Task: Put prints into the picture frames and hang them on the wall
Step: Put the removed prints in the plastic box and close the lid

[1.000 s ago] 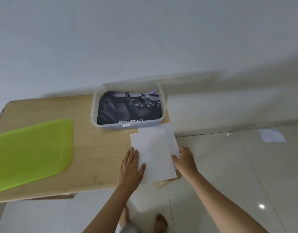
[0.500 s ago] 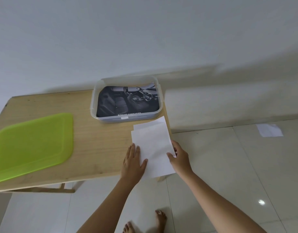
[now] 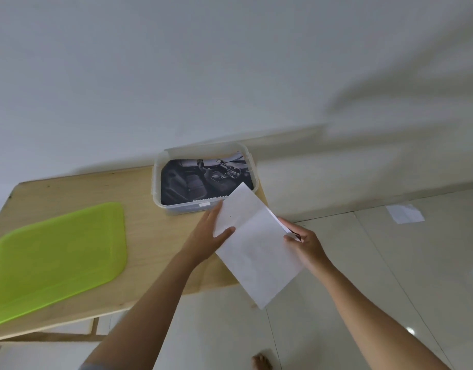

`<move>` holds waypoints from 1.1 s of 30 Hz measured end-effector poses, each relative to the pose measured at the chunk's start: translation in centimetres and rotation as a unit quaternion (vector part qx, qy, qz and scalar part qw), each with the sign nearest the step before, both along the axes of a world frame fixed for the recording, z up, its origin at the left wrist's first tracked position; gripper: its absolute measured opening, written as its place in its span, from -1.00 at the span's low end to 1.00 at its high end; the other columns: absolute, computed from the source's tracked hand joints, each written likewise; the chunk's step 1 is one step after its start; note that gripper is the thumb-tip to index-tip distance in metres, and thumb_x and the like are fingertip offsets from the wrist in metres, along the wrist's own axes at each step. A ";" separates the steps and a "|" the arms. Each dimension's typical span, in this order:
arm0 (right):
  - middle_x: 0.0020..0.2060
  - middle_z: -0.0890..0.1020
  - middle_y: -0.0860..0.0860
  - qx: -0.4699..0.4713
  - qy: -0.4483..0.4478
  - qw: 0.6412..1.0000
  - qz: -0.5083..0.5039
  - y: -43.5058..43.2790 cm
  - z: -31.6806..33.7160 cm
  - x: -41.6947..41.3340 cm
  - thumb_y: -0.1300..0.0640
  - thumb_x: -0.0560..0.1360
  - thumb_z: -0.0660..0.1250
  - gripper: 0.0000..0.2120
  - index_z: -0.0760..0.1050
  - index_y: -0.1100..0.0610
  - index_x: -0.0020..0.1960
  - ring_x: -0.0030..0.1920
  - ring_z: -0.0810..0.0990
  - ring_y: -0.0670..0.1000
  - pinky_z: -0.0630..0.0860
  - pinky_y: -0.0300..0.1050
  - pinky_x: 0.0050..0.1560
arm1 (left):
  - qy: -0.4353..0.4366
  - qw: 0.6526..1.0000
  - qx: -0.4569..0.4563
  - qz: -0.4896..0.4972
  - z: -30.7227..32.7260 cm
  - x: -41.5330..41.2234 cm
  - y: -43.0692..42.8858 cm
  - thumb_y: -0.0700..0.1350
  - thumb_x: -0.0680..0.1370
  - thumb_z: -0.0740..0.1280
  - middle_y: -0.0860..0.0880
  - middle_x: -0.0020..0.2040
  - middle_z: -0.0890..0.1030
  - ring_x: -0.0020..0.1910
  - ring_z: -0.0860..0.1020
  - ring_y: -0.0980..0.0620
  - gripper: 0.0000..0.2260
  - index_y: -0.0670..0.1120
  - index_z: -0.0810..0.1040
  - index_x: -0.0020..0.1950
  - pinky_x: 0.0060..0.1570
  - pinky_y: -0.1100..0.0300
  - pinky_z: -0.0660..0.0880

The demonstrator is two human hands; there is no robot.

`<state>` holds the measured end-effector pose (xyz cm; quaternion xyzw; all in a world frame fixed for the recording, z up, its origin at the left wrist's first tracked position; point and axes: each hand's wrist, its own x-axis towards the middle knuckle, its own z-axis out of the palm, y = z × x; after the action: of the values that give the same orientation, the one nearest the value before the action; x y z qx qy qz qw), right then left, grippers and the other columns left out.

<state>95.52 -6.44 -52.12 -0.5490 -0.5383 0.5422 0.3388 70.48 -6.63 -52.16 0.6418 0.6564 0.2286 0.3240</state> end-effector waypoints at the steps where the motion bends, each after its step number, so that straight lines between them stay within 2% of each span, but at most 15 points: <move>1: 0.16 0.58 -0.11 0.004 0.011 1.000 0.003 0.2 0.4 -0.4 0.45 0.46 0.17 -0.50 0.50 -0.06 0.20 0.23 0.51 -0.12 0.35 -0.15 0.33 | -0.009 1.000 -0.005 -0.005 0.5 -0.5 -0.1 0.17 0.50 0.27 0.03 0.48 0.22 0.39 0.28 -0.03 -0.31 0.09 -0.02 0.52 0.34 -0.02 0.30; 4: 0.19 0.55 -0.07 0.012 0.029 0.999 0.016 0.7 1.8 -2.1 0.47 0.47 0.19 -0.52 0.48 0.01 0.22 0.24 0.49 -0.13 0.37 -0.32 0.25 | -0.040 0.999 0.019 0.006 1.9 -2.6 -0.5 0.13 0.48 0.33 0.04 0.44 0.29 0.34 0.34 -0.01 -0.32 0.12 0.05 0.50 0.31 -0.02 0.36; 7: 0.17 0.55 -0.11 0.025 0.020 0.999 0.018 1.1 2.8 -4.0 0.39 0.48 0.27 -0.59 0.49 0.04 0.25 0.16 0.51 -0.21 0.41 -0.46 0.10 | -0.146 0.988 0.037 0.032 3.5 -4.7 -0.9 0.01 0.47 0.39 0.06 0.30 0.41 0.22 0.43 0.03 -0.38 0.15 0.19 0.45 0.19 0.07 0.45; 10: 0.13 0.58 -0.12 0.037 0.028 0.999 0.016 1.8 3.8 -6.2 0.29 0.46 0.35 -0.64 0.52 0.04 0.21 0.14 0.52 -0.24 0.40 -0.33 0.20 | -0.216 0.972 0.066 0.059 4.6 -7.0 -0.9 -0.08 0.47 0.40 0.08 0.23 0.44 0.10 0.47 0.12 -0.42 0.19 0.24 0.41 0.05 0.25 0.48; 12: 0.09 0.60 -0.11 0.051 0.041 0.998 -0.009 2.5 4.4 -7.8 0.26 0.44 0.39 -0.68 0.55 0.02 0.16 0.10 0.52 -0.26 0.42 -0.34 0.17 | -0.243 0.963 0.078 0.083 5.1 -8.2 -0.9 -0.13 0.48 0.39 0.06 0.21 0.47 0.08 0.48 0.14 -0.43 0.12 0.27 0.43 -0.07 0.42 0.47; 13: 0.07 0.61 -0.09 0.051 0.062 0.996 -0.032 2.9 4.6 -8.6 0.24 0.43 0.40 -0.71 0.57 -0.01 0.11 0.08 0.54 -0.23 0.45 -0.31 0.16 | -0.253 0.958 0.085 0.102 5.3 -8.7 -0.8 -0.15 0.48 0.39 0.06 0.19 0.48 0.08 0.49 0.13 -0.44 0.07 0.28 0.43 -0.11 0.46 0.46; 15: -0.02 0.60 0.01 0.027 0.135 0.987 -0.083 3.8 4.8 -10.0 0.21 0.42 0.42 -0.75 0.59 -0.03 0.06 0.04 0.58 -0.05 0.54 -0.17 0.09 | -0.261 0.946 0.107 0.158 5.6 -9.6 -0.4 -0.18 0.49 0.38 0.08 0.10 0.49 0.02 0.49 0.18 -0.48 0.01 0.32 0.42 -0.15 0.52 0.44; 17: -0.09 0.59 0.06 -0.001 0.205 0.973 -0.107 4.8 4.8 -11.4 0.24 0.44 0.39 -0.69 0.53 0.06 0.16 0.00 0.57 0.06 0.59 -0.12 -0.05 | -0.268 0.930 0.130 0.214 5.7 -10.2 0.2 -0.19 0.50 0.37 0.05 0.06 0.49 -0.01 0.48 0.17 -0.53 -0.04 0.36 0.39 -0.19 0.56 0.41; 20: -0.03 0.63 -0.06 0.000 0.218 0.971 -0.101 6.6 4.8 -13.5 0.27 0.46 0.35 -0.57 0.40 0.05 0.30 0.00 0.60 0.01 0.55 -0.08 -0.06 | -0.287 0.910 0.145 0.262 5.2 -10.7 1.9 -0.20 0.51 0.35 -0.01 0.12 0.49 0.12 0.45 0.05 -0.57 -0.08 0.38 0.37 -0.11 0.50 0.45; 21: -0.02 0.63 -0.08 0.006 0.211 0.973 -0.097 7.2 4.8 -14.1 0.29 0.46 0.34 -0.57 0.40 0.01 0.28 0.00 0.60 -0.02 0.54 -0.08 -0.06 | -0.286 0.908 0.142 0.271 5.0 -10.7 2.5 -0.18 0.52 0.35 -0.04 0.18 0.48 0.16 0.44 0.01 -0.57 -0.09 0.37 0.38 -0.02 0.42 0.47; 23: 0.00 0.63 -0.05 0.020 0.192 0.977 -0.095 9.3 4.4 -15.0 0.34 0.46 0.33 -0.56 0.41 0.03 0.27 0.02 0.60 -0.03 0.54 -0.07 -0.02 | -0.285 0.904 0.137 0.288 4.1 -10.9 4.4 -0.17 0.51 0.35 -0.10 0.27 0.46 0.21 0.45 -0.08 -0.55 -0.09 0.36 0.39 0.16 0.10 0.48; 25: 0.03 0.62 0.02 0.029 0.153 0.982 -0.104 12.0 3.9 -15.5 0.37 0.44 0.32 -0.53 0.41 0.10 0.31 0.06 0.59 -0.01 0.53 -0.05 0.05 | -0.287 0.898 0.137 0.305 3.2 -11.1 6.7 -0.17 0.51 0.36 -0.14 0.28 0.45 0.23 0.45 -0.14 -0.55 -0.10 0.37 0.38 0.21 -0.07 0.45; 27: 0.05 0.62 0.04 0.044 0.118 0.985 -0.114 14.7 3.4 -15.8 0.36 0.44 0.31 -0.55 0.44 0.12 0.30 0.06 0.59 -0.03 0.54 -0.14 0.03 | -0.277 0.900 0.128 0.313 2.5 -11.1 8.8 -0.18 0.50 0.36 -0.14 0.25 0.46 0.21 0.47 -0.16 -0.55 -0.10 0.37 0.37 0.19 -0.10 0.46; 30: 0.06 0.62 0.06 0.066 0.061 0.989 -0.121 18.8 2.3 -15.9 0.35 0.44 0.31 -0.60 0.47 0.17 0.26 -0.01 0.59 -0.10 0.50 -0.44 -0.10 | -0.243 0.919 0.101 0.294 0.9 -11.2 11.8 -0.21 0.51 0.34 -0.09 0.22 0.46 0.20 0.47 -0.15 -0.54 -0.10 0.33 0.40 0.18 -0.06 0.47; 33: 0.10 0.62 0.07 0.065 0.001 0.993 -0.095 22.0 0.4 -15.7 0.36 0.45 0.29 -0.59 0.46 0.17 0.28 0.04 0.60 -0.05 0.48 -0.48 -0.10 | -0.172 0.947 0.051 0.266 -0.8 -11.3 13.9 -0.21 0.52 0.31 -0.07 0.37 0.38 0.31 0.39 -0.06 -0.48 -0.11 0.24 0.45 0.31 0.07 0.35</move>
<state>79.82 15.55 -51.69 -0.5741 -0.5175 0.4720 0.4241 59.13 7.26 -52.95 0.4104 0.7248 0.4465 0.3269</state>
